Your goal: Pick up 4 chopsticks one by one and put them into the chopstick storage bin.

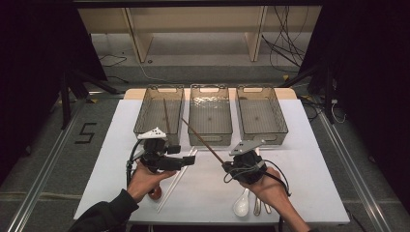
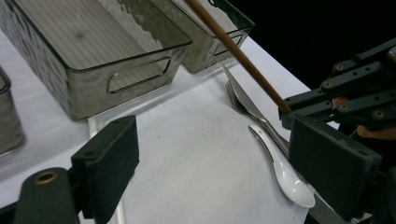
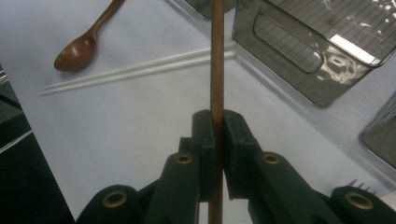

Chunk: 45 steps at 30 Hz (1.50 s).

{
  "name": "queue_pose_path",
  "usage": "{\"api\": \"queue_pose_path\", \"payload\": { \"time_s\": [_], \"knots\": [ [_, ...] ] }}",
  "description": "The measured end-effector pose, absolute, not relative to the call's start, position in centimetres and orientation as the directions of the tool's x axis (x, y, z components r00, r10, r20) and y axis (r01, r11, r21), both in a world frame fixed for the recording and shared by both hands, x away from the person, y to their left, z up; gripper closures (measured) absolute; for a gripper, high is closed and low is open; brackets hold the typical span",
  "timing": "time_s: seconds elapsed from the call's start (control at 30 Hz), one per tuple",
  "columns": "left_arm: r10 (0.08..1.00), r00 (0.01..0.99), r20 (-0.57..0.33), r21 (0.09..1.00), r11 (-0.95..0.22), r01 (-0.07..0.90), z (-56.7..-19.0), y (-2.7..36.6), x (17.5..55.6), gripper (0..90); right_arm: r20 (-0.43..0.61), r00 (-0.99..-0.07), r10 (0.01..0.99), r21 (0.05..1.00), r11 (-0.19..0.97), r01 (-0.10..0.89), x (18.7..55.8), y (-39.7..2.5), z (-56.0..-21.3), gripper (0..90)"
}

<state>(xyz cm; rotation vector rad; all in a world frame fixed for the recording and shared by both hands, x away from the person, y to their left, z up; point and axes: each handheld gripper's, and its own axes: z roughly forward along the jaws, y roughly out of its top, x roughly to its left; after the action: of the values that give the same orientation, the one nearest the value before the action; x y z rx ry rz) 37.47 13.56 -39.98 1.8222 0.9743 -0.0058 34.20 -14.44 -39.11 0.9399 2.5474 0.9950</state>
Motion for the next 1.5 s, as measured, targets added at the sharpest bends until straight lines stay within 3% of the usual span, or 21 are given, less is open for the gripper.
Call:
{"api": "queue_pose_path", "payload": {
  "time_s": [0.43,0.67,0.87,1.5],
  "knots": [
    [0.591,0.629,-0.506,0.743,-0.072,0.665,-40.1,11.8,38.5,19.0,-0.006,-0.771,0.637,0.699,0.554,0.452,34.1,-12.9,-39.2,84.7],
    [0.548,0.628,-0.553,0.729,-0.047,0.683,-40.2,11.5,38.5,31.7,0.004,-0.779,0.627,0.712,0.546,0.443,33.9,-12.3,-39.3,84.6],
    [0.524,0.614,-0.59,0.711,-0.024,0.703,-40.5,11.8,38.7,48.5,0.014,-0.782,0.623,0.719,0.537,0.441,33.8,-12.0,-39.2,84.6],
    [0.485,0.632,-0.605,0.705,-0.043,0.708,-40.5,11.7,38.7,71.4,0.021,-0.798,0.602,0.719,0.545,0.43,33.5,-11.5,-39.6,84.1]
  ]
}}
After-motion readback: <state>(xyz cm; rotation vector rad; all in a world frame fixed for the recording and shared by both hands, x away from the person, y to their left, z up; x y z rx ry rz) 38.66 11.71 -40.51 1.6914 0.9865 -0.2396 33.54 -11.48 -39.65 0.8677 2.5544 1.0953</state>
